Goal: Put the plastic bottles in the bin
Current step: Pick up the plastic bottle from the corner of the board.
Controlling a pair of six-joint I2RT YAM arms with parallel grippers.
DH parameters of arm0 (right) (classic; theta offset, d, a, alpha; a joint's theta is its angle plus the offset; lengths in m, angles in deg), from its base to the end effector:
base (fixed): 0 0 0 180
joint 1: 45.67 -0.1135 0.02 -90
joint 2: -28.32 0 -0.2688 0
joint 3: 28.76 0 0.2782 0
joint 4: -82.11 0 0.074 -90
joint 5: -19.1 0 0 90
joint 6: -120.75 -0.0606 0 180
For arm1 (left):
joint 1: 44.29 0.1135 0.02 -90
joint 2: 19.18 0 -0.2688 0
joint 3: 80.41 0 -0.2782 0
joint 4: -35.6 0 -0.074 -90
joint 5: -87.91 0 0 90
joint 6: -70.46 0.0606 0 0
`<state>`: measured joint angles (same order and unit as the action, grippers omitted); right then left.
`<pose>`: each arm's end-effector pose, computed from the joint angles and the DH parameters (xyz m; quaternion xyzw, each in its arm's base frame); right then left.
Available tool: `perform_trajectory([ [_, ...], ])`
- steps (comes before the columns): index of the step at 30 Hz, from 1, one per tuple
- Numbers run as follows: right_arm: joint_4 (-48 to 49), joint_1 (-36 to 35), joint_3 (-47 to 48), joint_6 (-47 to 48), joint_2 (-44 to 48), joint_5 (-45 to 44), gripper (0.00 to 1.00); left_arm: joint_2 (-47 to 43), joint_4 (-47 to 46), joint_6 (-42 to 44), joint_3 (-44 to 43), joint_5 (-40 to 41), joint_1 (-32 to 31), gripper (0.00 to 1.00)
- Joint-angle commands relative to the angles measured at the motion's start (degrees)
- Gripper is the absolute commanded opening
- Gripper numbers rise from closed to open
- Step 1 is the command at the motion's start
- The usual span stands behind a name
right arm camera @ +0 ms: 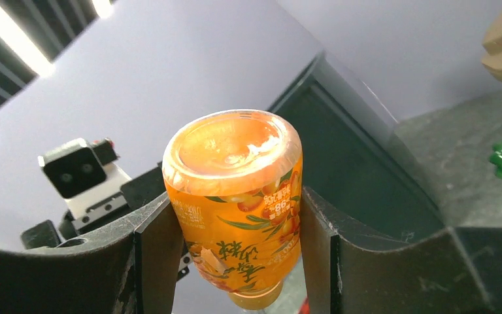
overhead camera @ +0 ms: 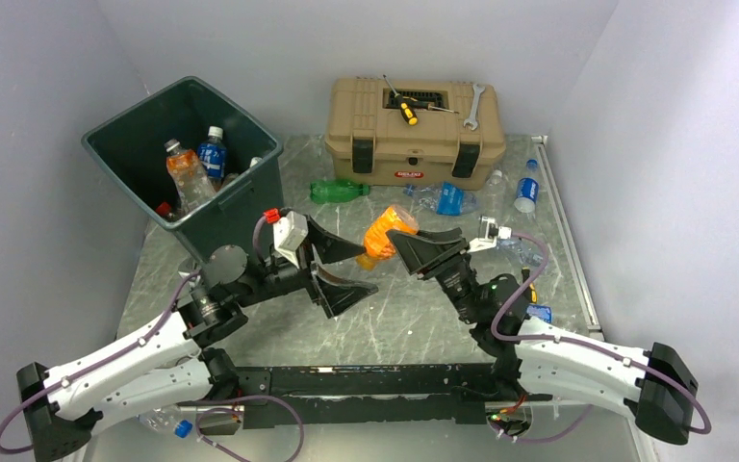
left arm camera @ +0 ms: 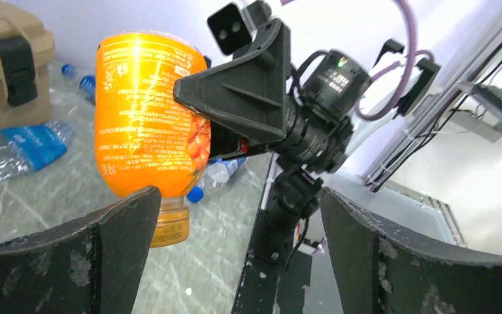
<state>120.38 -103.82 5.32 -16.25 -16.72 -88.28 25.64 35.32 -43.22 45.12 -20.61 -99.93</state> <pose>0.1316 0.1776 0.3113 0.0785 0.5243 0.6227 0.5755 0.1157 -0.2033 0.3723 0.2932 0.5764 -0.5620 0.5157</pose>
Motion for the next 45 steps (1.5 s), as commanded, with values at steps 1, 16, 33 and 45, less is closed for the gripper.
perform_trajectory([
  [1, 17.5, 0.4, -1.5, -3.9, -2.0, 5.4, 0.32, -0.3, -11.2, -3.6, 1.8, 0.3, 0.0, 0.97],
  [16, 31.3, 3.9, -5.3, -10.1, -4.4, 9.8, 0.30, 0.8, -20.6, -9.2, 6.6, 11.1, 0.1, 1.00],
  [33, 30.1, 6.1, -5.5, -12.1, -4.5, 12.6, 0.30, 7.0, -27.4, -11.1, 4.5, 1.2, 0.2, 0.43],
  [45, -3.1, 6.6, 2.9, -4.9, 5.6, 16.3, 0.98, 2.3, -11.0, -1.8, -1.8, 4.5, 0.2, 0.00],
])
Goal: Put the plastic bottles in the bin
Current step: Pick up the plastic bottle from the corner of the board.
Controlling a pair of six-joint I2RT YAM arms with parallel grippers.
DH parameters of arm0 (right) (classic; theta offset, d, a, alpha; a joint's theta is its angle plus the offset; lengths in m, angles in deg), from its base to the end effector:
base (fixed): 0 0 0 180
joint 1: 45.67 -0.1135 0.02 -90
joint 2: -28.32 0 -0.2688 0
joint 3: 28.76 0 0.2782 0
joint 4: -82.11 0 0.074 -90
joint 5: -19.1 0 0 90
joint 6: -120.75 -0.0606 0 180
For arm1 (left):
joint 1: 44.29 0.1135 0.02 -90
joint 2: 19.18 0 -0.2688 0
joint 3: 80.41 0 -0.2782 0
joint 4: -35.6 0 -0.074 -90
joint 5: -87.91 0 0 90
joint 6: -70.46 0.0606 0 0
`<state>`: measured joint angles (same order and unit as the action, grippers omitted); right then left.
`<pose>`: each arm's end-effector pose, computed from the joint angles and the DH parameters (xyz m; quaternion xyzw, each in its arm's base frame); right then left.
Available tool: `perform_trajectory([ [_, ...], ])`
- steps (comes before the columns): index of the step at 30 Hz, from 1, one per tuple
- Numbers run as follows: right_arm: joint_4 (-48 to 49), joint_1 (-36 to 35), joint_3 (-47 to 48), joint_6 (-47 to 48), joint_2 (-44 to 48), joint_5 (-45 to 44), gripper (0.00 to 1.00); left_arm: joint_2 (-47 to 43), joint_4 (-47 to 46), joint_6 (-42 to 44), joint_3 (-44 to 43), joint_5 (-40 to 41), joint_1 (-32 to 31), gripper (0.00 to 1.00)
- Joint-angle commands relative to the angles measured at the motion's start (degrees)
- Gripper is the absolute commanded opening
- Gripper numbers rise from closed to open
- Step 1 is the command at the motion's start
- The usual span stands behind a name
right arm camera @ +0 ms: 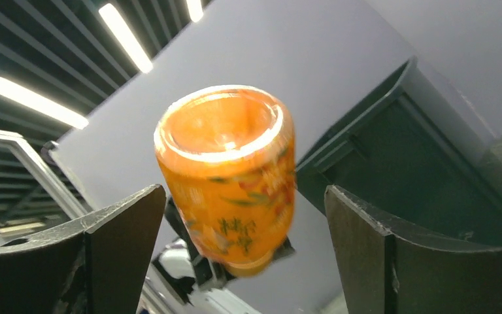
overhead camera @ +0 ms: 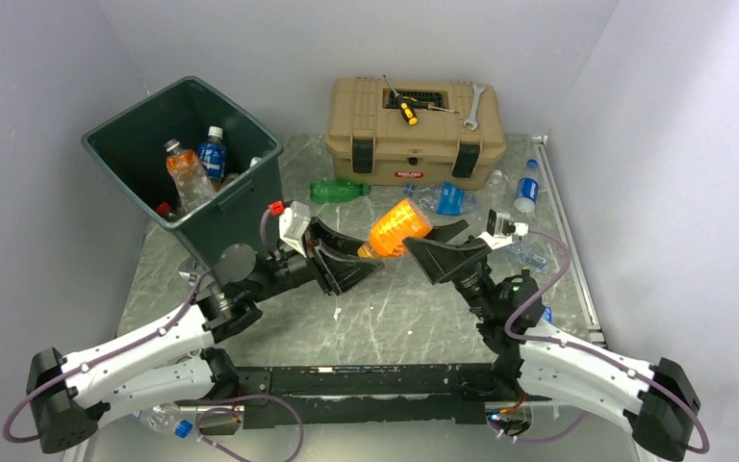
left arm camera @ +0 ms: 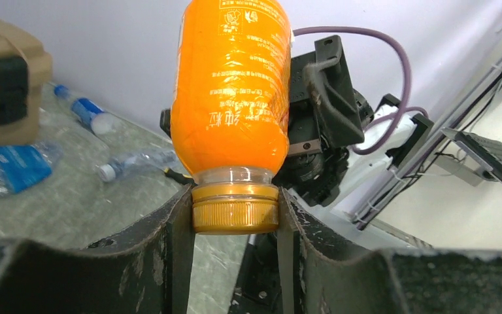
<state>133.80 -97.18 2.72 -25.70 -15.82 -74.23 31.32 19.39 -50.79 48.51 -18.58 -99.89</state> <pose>0.1291 0.1567 0.3244 0.0447 0.4286 0.7225 0.5407 0.1291 -0.2190 0.3619 0.2370 0.5526 -0.6082 0.5182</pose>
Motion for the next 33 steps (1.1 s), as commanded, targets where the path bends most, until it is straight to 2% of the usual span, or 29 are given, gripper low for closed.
perform_trajectory([
  [1, -21.0, 0.0, 6.8, 5.8, 6.0, 1.8, 1.00, -3.8, 6.9, 6.7, -5.9, 3.3, 0.1, 0.00],
  [11, -52.1, 0.0, 18.4, 15.3, 12.8, -2.0, 1.00, -4.9, 22.0, 17.9, -16.2, 10.9, 0.1, 0.00],
  [17, -66.1, 0.0, 27.0, 15.3, 14.1, -2.0, 1.00, -1.0, 40.2, 32.8, -34.5, 20.1, 0.1, 0.00],
  [21, -70.1, 0.0, 28.8, 15.3, 15.4, -2.0, 1.00, 1.7, 46.4, 38.6, -42.5, 27.6, 0.1, 0.00],
  [24, -71.3, 0.0, 28.1, 15.3, 16.9, -2.0, 1.00, 3.4, 49.1, 43.0, -46.0, 38.3, 0.1, 0.00],
  [27, -70.8, 0.0, 26.3, 15.3, 18.3, -2.0, 1.00, 4.4, 50.2, 47.4, -47.1, 48.6, 0.1, 0.00],
  [31, -69.1, 0.0, 24.9, 15.3, 18.8, -2.0, 1.00, 3.4, 49.9, 48.1, -46.6, 51.9, 0.1, 0.00],
  [33, -69.4, 0.0, 25.2, 15.3, 18.3, -2.0, 1.00, 4.9, 51.4, 49.4, -49.2, 59.4, 0.1, 0.00],
])
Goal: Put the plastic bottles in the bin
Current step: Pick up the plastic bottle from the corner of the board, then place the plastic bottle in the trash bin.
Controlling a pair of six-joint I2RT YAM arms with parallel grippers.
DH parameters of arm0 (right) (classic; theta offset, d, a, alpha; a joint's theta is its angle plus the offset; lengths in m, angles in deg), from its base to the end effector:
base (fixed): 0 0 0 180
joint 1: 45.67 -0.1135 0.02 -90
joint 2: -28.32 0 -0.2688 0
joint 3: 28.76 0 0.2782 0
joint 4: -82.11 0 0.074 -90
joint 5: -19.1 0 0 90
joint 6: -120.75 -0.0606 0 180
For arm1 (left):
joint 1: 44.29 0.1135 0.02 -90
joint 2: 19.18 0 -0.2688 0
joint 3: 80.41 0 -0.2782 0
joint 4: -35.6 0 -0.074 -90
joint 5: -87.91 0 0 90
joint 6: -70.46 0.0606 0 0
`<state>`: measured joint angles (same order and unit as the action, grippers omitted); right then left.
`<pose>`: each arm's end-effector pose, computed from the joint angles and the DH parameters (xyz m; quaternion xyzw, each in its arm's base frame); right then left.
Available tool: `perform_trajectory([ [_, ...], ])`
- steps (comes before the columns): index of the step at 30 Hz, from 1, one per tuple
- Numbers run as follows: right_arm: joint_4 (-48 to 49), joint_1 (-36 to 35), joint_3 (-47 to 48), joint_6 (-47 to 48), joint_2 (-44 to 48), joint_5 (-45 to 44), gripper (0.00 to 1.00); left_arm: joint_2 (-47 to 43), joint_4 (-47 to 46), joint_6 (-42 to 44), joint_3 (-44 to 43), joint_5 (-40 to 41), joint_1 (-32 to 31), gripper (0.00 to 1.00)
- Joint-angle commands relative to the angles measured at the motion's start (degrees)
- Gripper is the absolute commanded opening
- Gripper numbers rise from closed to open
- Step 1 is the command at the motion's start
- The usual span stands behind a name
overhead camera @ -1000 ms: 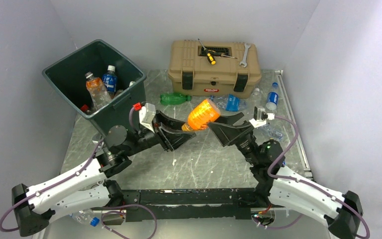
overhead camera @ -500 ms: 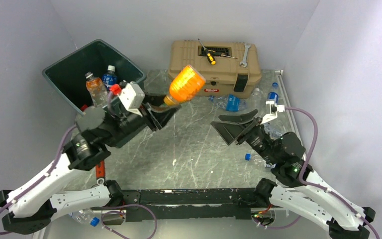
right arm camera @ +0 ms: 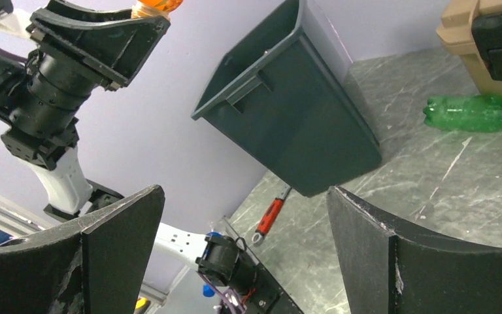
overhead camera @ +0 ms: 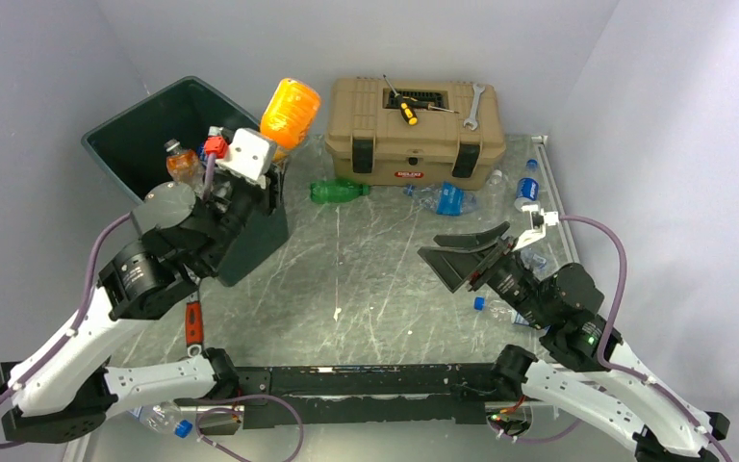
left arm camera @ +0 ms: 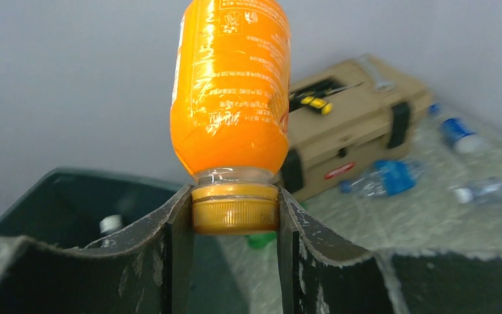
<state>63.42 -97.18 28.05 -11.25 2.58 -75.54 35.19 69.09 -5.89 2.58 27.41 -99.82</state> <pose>0.0956 0.1124 0.4026 -0.0205 0.6267 0.5498 0.5519 0.1339 -0.1424 0.5406 0.1964 0.6263 -0.1089 0.7466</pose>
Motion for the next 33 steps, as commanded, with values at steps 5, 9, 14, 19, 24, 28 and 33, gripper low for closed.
perform_trajectory([
  [5, -3.6, 0.0, 0.3, 0.9, -2.5, -0.7, 1.00, 9.0, 7.0, 12.2, -11.6, 26.5, 7.2, 0.00],
  [9, -3.1, 0.0, -1.9, 0.9, -2.7, -0.7, 1.00, 14.7, 22.0, -1.7, -20.5, 16.5, 22.0, 0.00],
  [14, -3.2, 0.0, -1.8, 0.9, -3.0, -0.7, 1.00, 23.0, 27.5, -14.1, -25.5, 5.6, 36.8, 0.00],
  [19, -7.1, 0.0, 0.7, 0.9, -2.0, -0.7, 1.00, 28.0, 28.6, -26.5, -24.7, -6.6, 51.8, 0.01],
  [24, -10.0, 0.0, 1.2, 0.9, 0.9, -0.7, 1.00, 27.7, 26.6, -27.9, -21.6, -6.7, 53.5, 0.79],
  [28, -9.5, 0.0, -0.3, 0.9, 2.1, -13.6, 1.00, 22.1, 22.2, -24.7, -19.6, -6.1, 49.7, 0.99],
  [33, -7.4, 0.0, -1.9, 13.0, -1.3, -17.8, 1.00, 17.0, 20.2, -20.1, -21.5, -2.1, 35.5, 0.99],
])
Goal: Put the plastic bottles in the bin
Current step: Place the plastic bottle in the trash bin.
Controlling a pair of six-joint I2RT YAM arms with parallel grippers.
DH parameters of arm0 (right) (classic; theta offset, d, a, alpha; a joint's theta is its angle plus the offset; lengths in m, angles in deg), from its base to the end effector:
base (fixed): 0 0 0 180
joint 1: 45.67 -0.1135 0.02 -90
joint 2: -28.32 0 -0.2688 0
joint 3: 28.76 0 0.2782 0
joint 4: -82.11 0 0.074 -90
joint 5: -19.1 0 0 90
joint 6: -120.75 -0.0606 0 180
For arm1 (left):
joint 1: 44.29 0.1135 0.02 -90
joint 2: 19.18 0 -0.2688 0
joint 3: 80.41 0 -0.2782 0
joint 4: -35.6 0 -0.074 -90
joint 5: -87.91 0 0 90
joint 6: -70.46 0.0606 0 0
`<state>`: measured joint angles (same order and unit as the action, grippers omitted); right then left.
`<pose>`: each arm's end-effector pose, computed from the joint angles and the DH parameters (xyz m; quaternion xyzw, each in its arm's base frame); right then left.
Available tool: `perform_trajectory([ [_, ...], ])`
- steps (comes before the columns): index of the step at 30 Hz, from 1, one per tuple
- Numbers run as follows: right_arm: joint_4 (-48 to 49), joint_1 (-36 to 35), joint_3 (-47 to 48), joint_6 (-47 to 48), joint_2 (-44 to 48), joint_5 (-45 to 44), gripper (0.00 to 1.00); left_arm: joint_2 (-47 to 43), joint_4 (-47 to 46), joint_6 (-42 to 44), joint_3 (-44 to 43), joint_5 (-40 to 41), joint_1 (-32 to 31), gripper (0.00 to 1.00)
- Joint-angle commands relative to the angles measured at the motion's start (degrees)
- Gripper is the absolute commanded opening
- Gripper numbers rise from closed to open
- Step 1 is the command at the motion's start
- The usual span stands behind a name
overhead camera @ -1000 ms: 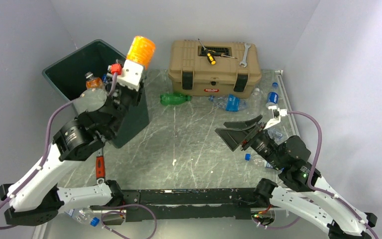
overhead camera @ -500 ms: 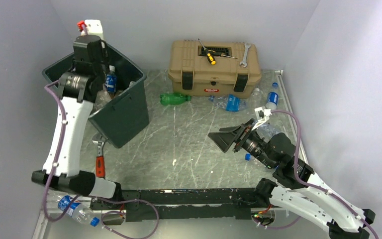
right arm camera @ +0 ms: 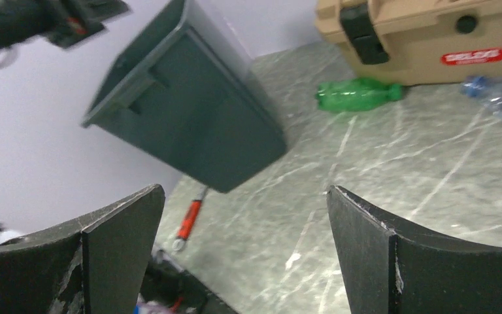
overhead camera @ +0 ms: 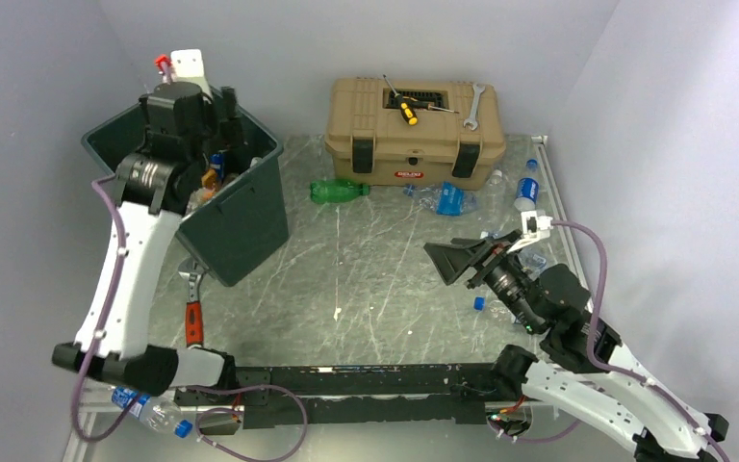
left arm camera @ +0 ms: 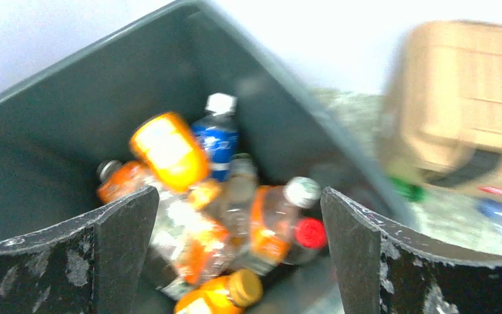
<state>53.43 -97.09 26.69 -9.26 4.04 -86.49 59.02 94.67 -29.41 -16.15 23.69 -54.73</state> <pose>0.1033 0.1034 0.3738 0.0294 0.6915 0.4468 0.5668 0.3049 -0.0294 0.4989 -0.1215 0.8065 0.0848 0.5723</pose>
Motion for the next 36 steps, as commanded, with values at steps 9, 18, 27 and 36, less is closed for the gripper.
perform_trajectory([
  [9, 5.4, -0.1, -2.9, 9.9, -15.3, -11.3, 1.00, -13.1, -9.6, 7.1, 12.1, -18.9, -27.0, 1.00],
  [18, 11.2, 0.5, -6.2, 7.4, -27.9, -15.3, 0.99, -23.5, -16.8, 21.8, 30.2, -37.5, -31.4, 0.99],
  [27, 7.2, 19.9, -7.0, -1.2, -34.4, -13.8, 0.97, -25.9, -25.3, 16.5, 44.1, -33.3, -31.5, 0.99],
  [36, 9.6, 30.5, -5.2, -3.8, -40.4, -24.8, 0.99, -26.1, -25.8, 12.2, 45.8, -29.4, -31.4, 0.99],
])
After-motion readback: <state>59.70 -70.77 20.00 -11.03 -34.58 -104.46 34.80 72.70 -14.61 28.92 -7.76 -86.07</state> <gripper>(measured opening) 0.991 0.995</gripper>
